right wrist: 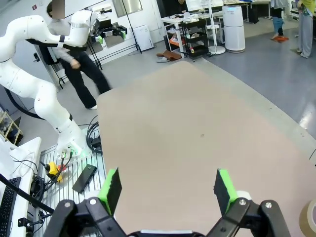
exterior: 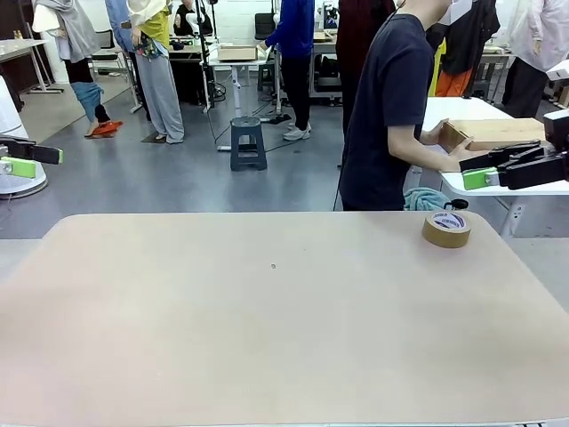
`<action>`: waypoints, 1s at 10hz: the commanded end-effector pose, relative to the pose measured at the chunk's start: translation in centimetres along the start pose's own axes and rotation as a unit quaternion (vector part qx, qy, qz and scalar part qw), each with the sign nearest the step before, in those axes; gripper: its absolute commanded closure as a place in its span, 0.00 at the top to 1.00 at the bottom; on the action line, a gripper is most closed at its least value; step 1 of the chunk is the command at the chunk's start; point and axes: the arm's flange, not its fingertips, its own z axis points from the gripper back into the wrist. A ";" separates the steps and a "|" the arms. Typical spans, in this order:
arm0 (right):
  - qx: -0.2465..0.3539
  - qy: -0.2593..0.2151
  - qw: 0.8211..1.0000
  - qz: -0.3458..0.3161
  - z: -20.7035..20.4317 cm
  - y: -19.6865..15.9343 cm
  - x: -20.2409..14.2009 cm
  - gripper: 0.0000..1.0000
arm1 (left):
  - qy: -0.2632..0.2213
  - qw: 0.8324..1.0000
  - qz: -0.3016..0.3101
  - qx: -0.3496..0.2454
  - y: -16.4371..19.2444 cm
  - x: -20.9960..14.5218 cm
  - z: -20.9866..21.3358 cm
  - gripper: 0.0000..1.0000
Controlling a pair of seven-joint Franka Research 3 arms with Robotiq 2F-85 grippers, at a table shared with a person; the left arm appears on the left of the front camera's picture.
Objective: Wrap the clocks to prevent damage.
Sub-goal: After the human seals the box with tape, release both hands from the side flaps of the Package Box.
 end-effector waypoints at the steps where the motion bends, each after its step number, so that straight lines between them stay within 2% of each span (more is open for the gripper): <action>1: 0.004 -0.013 1.000 0.007 -0.2 -0.5 0.1 1.00 | -0.012 1.000 0.001 -0.001 0.1 0.2 0.1 1.00; 10: 0.004 -0.013 1.000 0.007 -0.2 -0.5 0.1 1.00 | -0.012 1.000 0.001 -0.001 0.1 0.2 0.1 1.00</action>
